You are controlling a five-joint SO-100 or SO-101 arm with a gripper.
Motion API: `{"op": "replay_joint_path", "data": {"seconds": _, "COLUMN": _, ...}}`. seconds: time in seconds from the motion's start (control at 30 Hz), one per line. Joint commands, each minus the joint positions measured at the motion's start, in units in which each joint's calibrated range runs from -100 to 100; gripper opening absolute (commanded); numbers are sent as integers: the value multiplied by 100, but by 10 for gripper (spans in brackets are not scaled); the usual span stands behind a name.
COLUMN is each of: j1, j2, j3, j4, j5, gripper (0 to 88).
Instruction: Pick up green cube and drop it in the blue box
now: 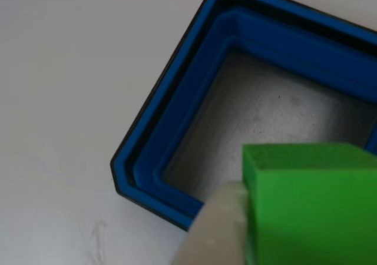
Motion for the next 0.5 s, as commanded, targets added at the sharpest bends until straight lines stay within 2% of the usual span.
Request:
{"op": "replay_joint_path", "data": {"seconds": 0.0, "j1": 45, "j2": 201, "j3": -385, "j4": -82, "j5": 20, "gripper": 11}}
{"op": "replay_joint_path", "data": {"seconds": 0.47, "j1": 52, "j2": 1598, "j3": -1615, "j4": -587, "j5": 20, "gripper": 11}}
